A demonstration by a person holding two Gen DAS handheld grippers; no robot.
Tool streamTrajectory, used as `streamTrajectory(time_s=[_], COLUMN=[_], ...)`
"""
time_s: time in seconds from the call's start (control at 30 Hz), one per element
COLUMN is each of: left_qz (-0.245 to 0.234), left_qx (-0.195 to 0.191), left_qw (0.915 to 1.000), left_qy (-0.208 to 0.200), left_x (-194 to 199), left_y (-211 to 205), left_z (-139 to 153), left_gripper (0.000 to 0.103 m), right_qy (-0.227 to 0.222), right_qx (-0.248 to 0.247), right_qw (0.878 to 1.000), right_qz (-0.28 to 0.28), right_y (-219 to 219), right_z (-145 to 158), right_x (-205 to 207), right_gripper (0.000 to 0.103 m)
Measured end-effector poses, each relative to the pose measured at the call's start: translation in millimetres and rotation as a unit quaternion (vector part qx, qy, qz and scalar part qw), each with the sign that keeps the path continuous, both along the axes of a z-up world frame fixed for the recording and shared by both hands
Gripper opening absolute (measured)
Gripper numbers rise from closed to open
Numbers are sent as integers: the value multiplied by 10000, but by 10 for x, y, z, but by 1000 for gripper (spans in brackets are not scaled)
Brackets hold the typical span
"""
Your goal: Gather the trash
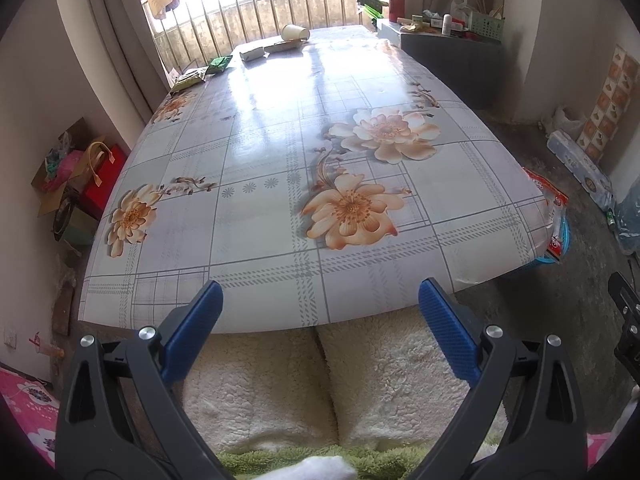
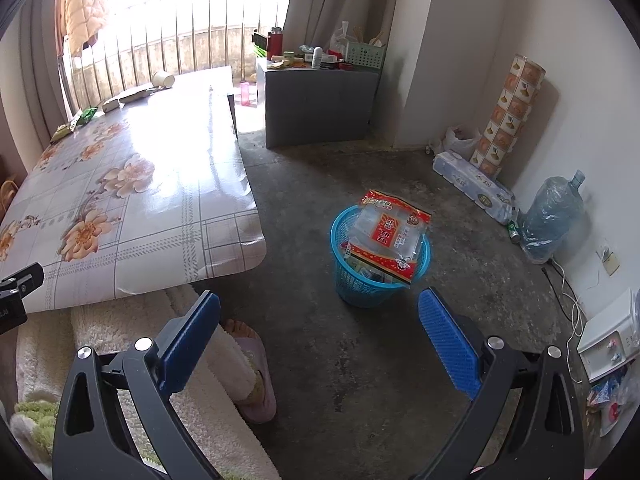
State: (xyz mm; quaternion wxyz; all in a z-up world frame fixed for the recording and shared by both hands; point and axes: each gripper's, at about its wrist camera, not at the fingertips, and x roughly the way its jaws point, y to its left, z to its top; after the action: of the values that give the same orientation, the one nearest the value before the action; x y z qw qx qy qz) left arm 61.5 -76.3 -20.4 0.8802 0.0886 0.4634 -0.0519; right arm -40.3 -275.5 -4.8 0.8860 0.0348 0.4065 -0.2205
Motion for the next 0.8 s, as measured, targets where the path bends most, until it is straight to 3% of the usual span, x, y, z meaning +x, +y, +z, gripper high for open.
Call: streamTrajectory(time_s=[0.8], left_qz=[-160], left_qx=[-54], left_qw=[9997], left_qy=[163], left_x=[-15], left_y=[-63], left_z=[-72], left_gripper=[94], right_qy=[61], right_qx=[3], right_qw=[10000], right_qz=[19], right_y=[-15], right_z=[-42], right_x=[30], right_gripper=[97])
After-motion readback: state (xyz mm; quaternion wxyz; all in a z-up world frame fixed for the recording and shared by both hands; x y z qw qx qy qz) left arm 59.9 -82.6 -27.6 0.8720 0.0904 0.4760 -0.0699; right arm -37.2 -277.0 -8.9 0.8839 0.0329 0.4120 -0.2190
